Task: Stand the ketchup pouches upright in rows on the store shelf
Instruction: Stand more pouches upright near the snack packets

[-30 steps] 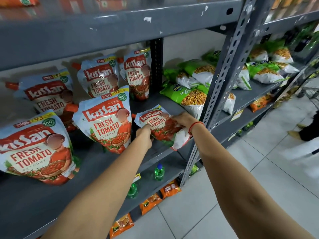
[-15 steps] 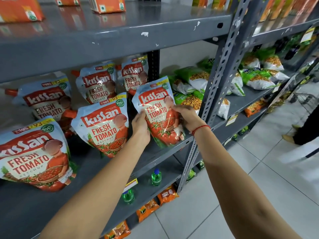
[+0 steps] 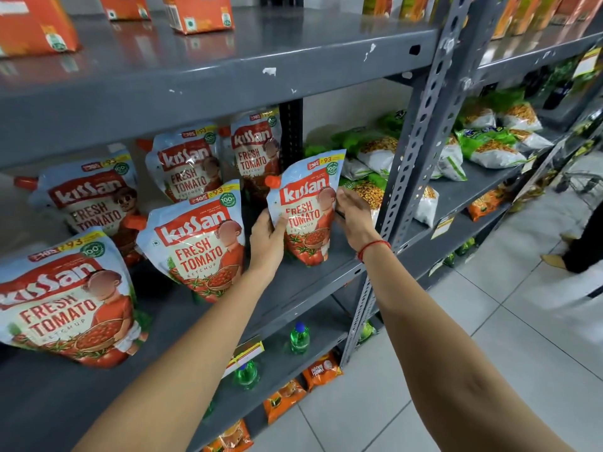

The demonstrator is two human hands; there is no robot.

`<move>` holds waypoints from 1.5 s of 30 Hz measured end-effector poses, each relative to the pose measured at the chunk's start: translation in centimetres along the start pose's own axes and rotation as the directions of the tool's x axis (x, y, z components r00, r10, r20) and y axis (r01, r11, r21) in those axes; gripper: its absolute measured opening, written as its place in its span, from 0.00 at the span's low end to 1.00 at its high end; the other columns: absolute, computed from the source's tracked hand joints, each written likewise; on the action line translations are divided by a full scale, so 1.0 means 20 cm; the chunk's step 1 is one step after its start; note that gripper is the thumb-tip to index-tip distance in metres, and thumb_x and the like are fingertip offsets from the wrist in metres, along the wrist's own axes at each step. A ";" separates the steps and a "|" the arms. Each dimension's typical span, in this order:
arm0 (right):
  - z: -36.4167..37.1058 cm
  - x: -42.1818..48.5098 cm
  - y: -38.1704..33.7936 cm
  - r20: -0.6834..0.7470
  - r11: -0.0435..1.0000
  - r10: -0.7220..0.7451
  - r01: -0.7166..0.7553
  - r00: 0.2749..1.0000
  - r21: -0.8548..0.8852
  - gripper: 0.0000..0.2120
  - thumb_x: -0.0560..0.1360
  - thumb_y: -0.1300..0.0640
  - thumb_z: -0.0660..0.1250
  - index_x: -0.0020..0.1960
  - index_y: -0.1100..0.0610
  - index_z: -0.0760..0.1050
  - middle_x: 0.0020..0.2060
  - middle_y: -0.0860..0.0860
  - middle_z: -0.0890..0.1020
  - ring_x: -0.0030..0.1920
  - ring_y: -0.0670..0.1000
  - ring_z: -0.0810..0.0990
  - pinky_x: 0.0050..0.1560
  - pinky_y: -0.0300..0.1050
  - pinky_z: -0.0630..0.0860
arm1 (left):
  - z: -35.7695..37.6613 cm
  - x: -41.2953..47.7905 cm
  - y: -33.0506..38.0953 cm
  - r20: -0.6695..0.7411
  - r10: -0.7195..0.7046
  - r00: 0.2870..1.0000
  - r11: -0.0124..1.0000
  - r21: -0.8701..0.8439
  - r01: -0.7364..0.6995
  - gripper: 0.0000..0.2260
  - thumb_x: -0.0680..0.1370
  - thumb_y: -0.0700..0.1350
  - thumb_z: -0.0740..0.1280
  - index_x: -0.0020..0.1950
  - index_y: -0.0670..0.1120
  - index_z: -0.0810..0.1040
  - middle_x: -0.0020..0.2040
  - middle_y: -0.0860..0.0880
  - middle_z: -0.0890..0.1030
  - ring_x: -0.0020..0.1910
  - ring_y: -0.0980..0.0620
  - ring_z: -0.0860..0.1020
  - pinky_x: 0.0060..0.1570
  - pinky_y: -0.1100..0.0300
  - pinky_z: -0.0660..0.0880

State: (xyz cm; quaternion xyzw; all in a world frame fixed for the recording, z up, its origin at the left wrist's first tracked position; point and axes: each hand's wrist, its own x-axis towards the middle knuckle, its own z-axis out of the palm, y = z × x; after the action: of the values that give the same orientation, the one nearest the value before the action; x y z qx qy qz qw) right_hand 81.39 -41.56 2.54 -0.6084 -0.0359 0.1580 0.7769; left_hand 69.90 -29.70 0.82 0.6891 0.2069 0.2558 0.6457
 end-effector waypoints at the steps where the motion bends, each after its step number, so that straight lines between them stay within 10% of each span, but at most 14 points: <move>1: 0.01 0.01 -0.01 0.003 1.000 -0.006 0.006 1.000 -0.003 0.07 0.80 0.60 0.59 0.55 0.59 0.73 0.51 0.57 0.80 0.51 0.53 0.79 0.55 0.48 0.78 | 0.00 0.00 -0.03 0.019 -0.018 1.000 0.999 0.047 0.017 0.16 0.78 0.48 0.62 0.65 0.46 0.72 0.62 0.50 0.77 0.58 0.57 0.74 0.57 0.61 0.71; 4: 0.02 0.04 -0.03 -0.011 0.998 -0.033 0.033 0.999 -0.056 0.07 0.80 0.62 0.58 0.54 0.61 0.74 0.43 0.53 0.80 0.43 0.49 0.78 0.37 0.36 0.78 | -0.02 -0.02 -0.10 0.056 -0.057 0.997 0.993 0.110 0.051 0.18 0.77 0.49 0.64 0.65 0.45 0.71 0.64 0.46 0.76 0.61 0.52 0.74 0.59 0.58 0.70; 9: 0.02 0.07 -0.03 -0.114 0.992 -0.056 0.043 0.992 -0.116 0.12 0.80 0.61 0.58 0.58 0.67 0.74 0.60 0.65 0.78 0.59 0.62 0.78 0.63 0.60 0.74 | 0.01 -0.04 -0.12 0.111 -0.085 0.990 0.981 0.185 0.064 0.20 0.74 0.47 0.68 0.65 0.44 0.71 0.64 0.44 0.77 0.62 0.48 0.75 0.62 0.53 0.71; 23: -0.11 -0.08 0.26 0.192 0.987 0.061 -0.031 0.979 -0.157 0.25 0.78 0.45 0.60 0.69 0.58 0.68 0.65 0.56 0.77 0.63 0.53 0.76 0.67 0.53 0.72 | 0.02 -0.04 -0.23 0.134 -0.109 0.985 0.843 0.537 0.020 0.25 0.70 0.50 0.73 0.61 0.40 0.73 0.60 0.40 0.79 0.59 0.42 0.77 0.59 0.48 0.74; 29: -0.16 -0.08 0.24 0.137 0.967 0.069 -0.032 0.988 -0.251 0.17 0.79 0.43 0.57 0.49 0.55 0.76 0.36 0.40 0.83 0.39 0.36 0.80 0.42 0.31 0.76 | 0.09 -0.06 -0.24 0.106 -0.079 0.991 0.859 0.512 0.014 0.23 0.68 0.52 0.74 0.57 0.40 0.77 0.56 0.41 0.82 0.54 0.45 0.80 0.52 0.56 0.76; 36: -0.20 -0.07 0.25 0.092 0.987 0.058 -0.043 0.994 -0.155 0.25 0.78 0.44 0.59 0.69 0.58 0.67 0.65 0.56 0.76 0.63 0.54 0.76 0.66 0.51 0.72 | 0.18 -0.12 -0.26 0.069 -0.044 0.997 0.854 0.521 0.002 0.28 0.68 0.55 0.73 0.62 0.42 0.74 0.59 0.42 0.81 0.59 0.44 0.77 0.58 0.52 0.75; 45: -0.18 -0.15 0.24 0.030 0.968 -0.018 0.025 0.999 -0.248 0.22 0.79 0.44 0.58 0.66 0.57 0.70 0.62 0.55 0.78 0.58 0.52 0.78 0.54 0.43 0.76 | 0.19 -0.15 -0.24 0.098 -0.119 0.988 0.838 0.543 0.047 0.28 0.71 0.52 0.71 0.67 0.43 0.69 0.65 0.42 0.76 0.65 0.42 0.73 0.61 0.51 0.71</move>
State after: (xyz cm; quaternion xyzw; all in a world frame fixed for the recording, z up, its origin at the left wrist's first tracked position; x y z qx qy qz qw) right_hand 78.41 -44.78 -2.57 -0.6983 -0.0725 0.1523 0.6957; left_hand 70.26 -34.15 -4.45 0.8480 0.2583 0.1146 0.4483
